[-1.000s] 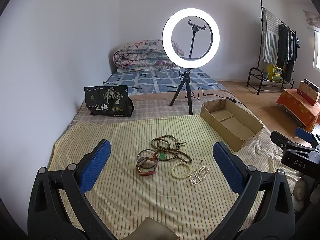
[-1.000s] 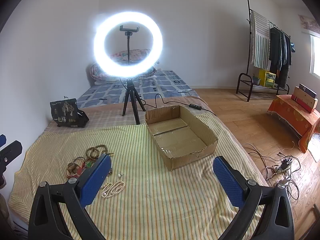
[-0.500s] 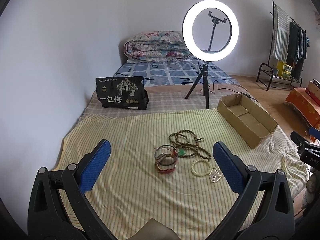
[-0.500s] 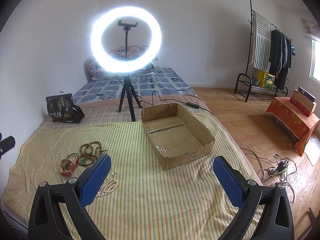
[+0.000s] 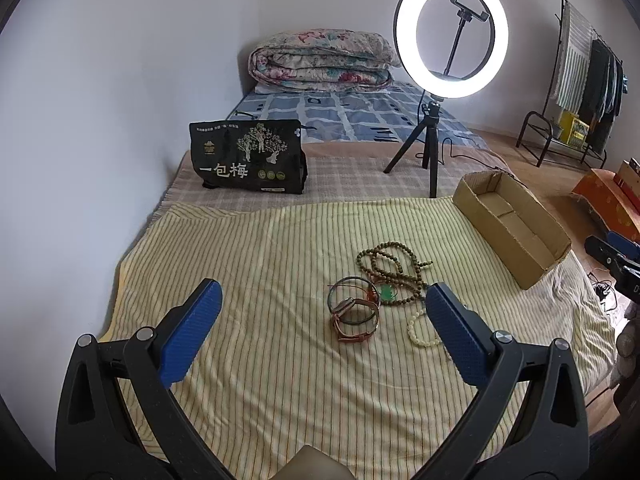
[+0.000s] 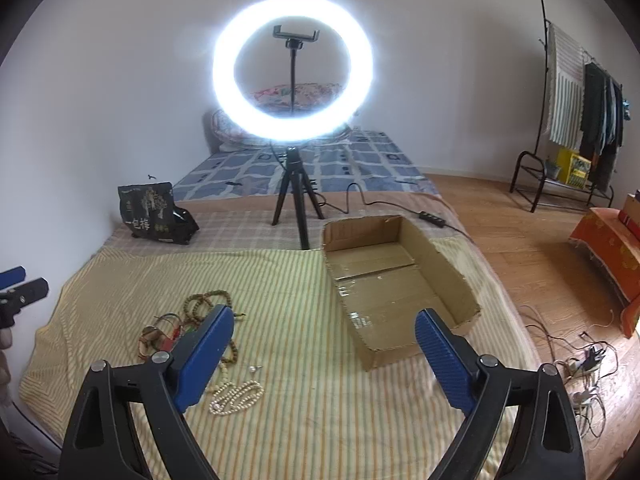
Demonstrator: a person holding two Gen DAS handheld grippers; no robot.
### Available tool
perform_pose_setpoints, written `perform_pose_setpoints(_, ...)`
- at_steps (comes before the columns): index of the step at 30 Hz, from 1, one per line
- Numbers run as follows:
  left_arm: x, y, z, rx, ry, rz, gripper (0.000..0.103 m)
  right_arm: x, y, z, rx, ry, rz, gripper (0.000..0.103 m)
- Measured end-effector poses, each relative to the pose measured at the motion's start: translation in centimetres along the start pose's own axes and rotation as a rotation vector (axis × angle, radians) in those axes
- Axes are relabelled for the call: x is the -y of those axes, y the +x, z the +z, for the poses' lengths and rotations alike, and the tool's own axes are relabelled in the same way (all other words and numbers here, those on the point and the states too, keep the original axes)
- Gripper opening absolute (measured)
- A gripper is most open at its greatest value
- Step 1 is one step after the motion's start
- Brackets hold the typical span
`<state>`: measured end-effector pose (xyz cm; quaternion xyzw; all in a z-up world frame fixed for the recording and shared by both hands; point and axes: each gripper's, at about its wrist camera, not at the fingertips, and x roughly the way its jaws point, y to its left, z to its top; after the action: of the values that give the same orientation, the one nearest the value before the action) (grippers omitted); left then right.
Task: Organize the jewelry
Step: 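Move the left tool to the leather watch while the right tool approaches the wooden bead mala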
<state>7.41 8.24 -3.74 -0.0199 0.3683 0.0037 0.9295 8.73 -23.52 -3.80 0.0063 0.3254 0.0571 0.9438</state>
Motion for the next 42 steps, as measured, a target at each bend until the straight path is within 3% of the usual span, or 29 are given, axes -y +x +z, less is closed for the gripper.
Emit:
perform_pose_setpoints(5, 0.4, 1.9, -0.6, -0.047, 0.001, -0.031, 0.084, -0.6, 2.2, -0.3, -0.042, -0.026, 0.028, 0.087)
perform_pose_setpoints(10, -1.7, 5.1, -1.2, -0.178, -0.128, -0.116, 0.059, -0.4, 4.4, -0.1, -0.119, 0.003, 0.089, 0.081)
perform_pose_setpoints(15, -2.9, 6.5, -1.2, -0.205, -0.185, -0.117, 0.057, -1.8, 6.5, 1.3, -0.154, -0.042, 0.138, 0.081)
perform_pose_setpoints(17, -2.5, 7.1, -1.3, -0.226, -0.172, -0.125, 0.048, -2.5, 7.8, 1.9, -0.176, -0.057, 0.162, 0.078)
perform_pose_setpoints(21, -1.8, 9.0, -2.1, -0.292, -0.176, -0.153, 0.044, -4.0, 11.1, 2.4, -0.246, -0.069, 0.22, 0.073)
perform_pose_setpoints(23, -1.3, 9.8, -2.5, -0.325, -0.168, -0.163, 0.038, -5.0, 12.9, 2.4, -0.279, -0.094, 0.229, 0.071)
perform_pose_setpoints(30, -0.6, 12.6, -3.8, -0.394, -0.174, -0.18, 0.035, -7.4, 18.8, 1.5, -0.422, -0.075, 0.303, 0.063)
perform_pose_setpoints(35, -1.4, 13.7, -3.9, -0.419, -0.212, -0.193, 0.031, -8.6, 22.4, 0.7, -0.518, -0.02, 0.31, 0.063)
perform_pose_setpoints(39, -1.9, 14.6, -4.2, -0.437, -0.241, -0.198, 0.031, -9.0, 24.6, 0.1, -0.58, 0.031, 0.32, 0.073)
perform_pose_setpoints(42, -2.1, 15.3, -4.5, -0.46, -0.277, -0.22, 0.031, -9.5, 25.6, -0.3, -0.603, 0.047, 0.327, 0.073)
